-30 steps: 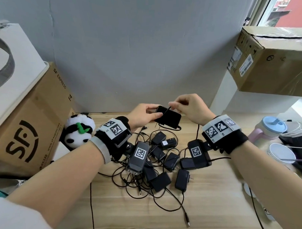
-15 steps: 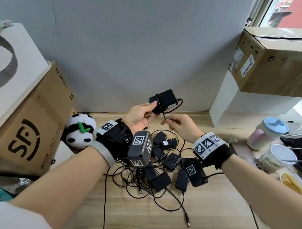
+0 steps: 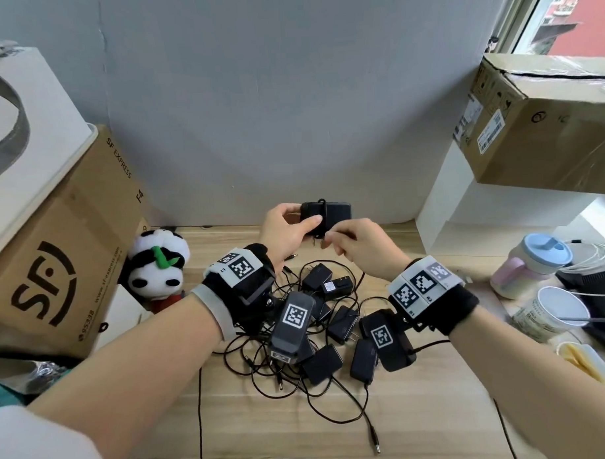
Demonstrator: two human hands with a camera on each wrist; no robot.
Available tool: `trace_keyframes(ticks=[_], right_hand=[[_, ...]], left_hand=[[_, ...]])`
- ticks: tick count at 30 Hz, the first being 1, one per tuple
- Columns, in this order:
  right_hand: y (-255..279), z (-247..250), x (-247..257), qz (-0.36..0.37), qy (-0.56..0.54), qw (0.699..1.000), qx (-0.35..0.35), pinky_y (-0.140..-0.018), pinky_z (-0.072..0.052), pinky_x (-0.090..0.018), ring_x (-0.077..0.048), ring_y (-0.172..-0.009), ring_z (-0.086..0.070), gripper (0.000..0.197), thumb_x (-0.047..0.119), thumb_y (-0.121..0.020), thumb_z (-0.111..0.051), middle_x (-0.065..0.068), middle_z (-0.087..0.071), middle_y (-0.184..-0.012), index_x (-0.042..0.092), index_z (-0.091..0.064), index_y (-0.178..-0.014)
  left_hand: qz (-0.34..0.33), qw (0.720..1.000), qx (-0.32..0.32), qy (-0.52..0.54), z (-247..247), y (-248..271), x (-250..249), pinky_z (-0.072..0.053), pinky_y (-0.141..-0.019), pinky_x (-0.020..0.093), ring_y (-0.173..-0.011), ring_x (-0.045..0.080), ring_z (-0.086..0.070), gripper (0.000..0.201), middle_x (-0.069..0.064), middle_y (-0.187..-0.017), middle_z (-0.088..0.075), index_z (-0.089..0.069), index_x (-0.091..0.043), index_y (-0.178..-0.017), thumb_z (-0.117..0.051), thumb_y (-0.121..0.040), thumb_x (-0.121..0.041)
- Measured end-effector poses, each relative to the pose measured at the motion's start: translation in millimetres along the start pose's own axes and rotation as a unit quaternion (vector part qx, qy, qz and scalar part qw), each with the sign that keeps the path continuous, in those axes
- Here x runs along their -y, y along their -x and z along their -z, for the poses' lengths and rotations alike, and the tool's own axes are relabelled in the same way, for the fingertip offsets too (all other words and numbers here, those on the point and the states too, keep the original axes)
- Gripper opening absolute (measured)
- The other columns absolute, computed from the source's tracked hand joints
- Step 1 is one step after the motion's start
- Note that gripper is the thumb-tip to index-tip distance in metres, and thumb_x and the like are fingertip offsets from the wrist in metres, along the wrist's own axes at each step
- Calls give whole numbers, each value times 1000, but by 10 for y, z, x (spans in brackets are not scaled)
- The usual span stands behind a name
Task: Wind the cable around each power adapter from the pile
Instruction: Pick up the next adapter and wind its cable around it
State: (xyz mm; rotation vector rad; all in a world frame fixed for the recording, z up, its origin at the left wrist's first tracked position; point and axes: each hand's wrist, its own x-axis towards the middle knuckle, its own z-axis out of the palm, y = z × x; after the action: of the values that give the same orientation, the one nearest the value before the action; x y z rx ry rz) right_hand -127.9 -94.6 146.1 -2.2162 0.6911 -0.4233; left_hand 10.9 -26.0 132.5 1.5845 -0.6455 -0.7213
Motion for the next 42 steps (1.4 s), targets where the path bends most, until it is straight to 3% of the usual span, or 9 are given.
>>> trace_keyframes(ticks=[3, 8, 14, 17, 21, 25, 29, 35, 42], right_hand=[[-58, 152, 71, 15, -11, 1000, -6, -51, -35, -14, -2, -46, -39, 30, 20, -96, -48, 9, -51, -58, 23, -64, -72], [-231, 380, 29, 20, -14, 998, -62, -56, -35, -11, 4, -47, -45, 28, 24, -95, -51, 10, -51, -57, 24, -64, -70], [-242, 313, -236, -43, -80, 995, -26, -49, -31, -16, -5, -47, -38, 26, 31, -92, -56, 3, -47, -58, 19, -65, -70], [-196, 173, -324, -99, -142, 985, 29, -47, -27, -23, -11, -50, -37, 25, 12, -93, -53, -2, -48, -58, 15, -61, -69], [-96, -38, -286, -70, -149, 983, 77, -40, -26, -16, -6, -41, -34, 26, 16, -98, -43, 2, -47, -51, 14, -61, -79], [-45, -172, -221, -49, -109, 990, 75, -43, -32, -12, 0, -38, -39, 28, 15, -100, -37, 1, -49, -56, 16, -59, -84], [-2, -218, -174, -33, -63, 993, 95, -47, -34, -10, 1, -42, -42, 29, 14, -100, -36, 3, -49, -58, 12, -63, -88], [15, -143, -77, -8, -22, 997, 78, -51, -34, -10, 0, -45, -41, 33, 13, -98, -37, 8, -46, -53, 18, -61, -75], [-53, 123, -39, -17, -16, 998, 51, -50, -31, -21, -4, -40, -30, 35, 24, -98, -44, 7, -39, -51, 20, -59, -67]], left_hand=[[-54, 994, 19, -94, 34, 19, -7, -47, -85, 24, -91, 12, -57, 32, -1, -95, -61, -60, -6, -110, -72, -80, -7], [-22, 988, 125, -83, 146, 77, 52, -52, -91, 31, -99, 20, -62, 27, 3, -101, -66, -63, -12, -107, -68, -82, -4], [36, 968, 237, 75, 272, 139, 13, -56, -82, 24, -91, 13, -67, 29, 6, -104, -66, -59, -5, -114, -53, -88, 5], [86, 943, 254, 199, 275, 168, -37, -57, -68, 20, -79, 14, -69, 24, 9, -97, -68, -59, -1, -111, -46, -92, 5], [111, 926, 217, 287, 203, 146, -83, -57, -65, 21, -73, 17, -69, 18, 14, -93, -70, -60, 2, -105, -46, -93, 0], [123, 946, 123, 275, 111, 66, -55, -57, -71, 24, -72, 15, -66, 15, 13, -92, -68, -61, 2, -103, -53, -92, -5], [133, 965, 61, 216, 89, -5, 11, -45, -70, 25, -74, 13, -55, 28, 6, -98, -61, -56, -7, -114, -63, -88, -14], [100, 982, 54, 154, 86, 4, 67, -51, -90, 37, -87, 24, -61, 28, 11, -103, -64, -59, -3, -115, -63, -88, -12], [56, 993, 63, 79, 65, 42, 89, -54, -86, 37, -91, 22, -62, 22, 7, -96, -62, -58, -3, -110, -60, -89, -3]])
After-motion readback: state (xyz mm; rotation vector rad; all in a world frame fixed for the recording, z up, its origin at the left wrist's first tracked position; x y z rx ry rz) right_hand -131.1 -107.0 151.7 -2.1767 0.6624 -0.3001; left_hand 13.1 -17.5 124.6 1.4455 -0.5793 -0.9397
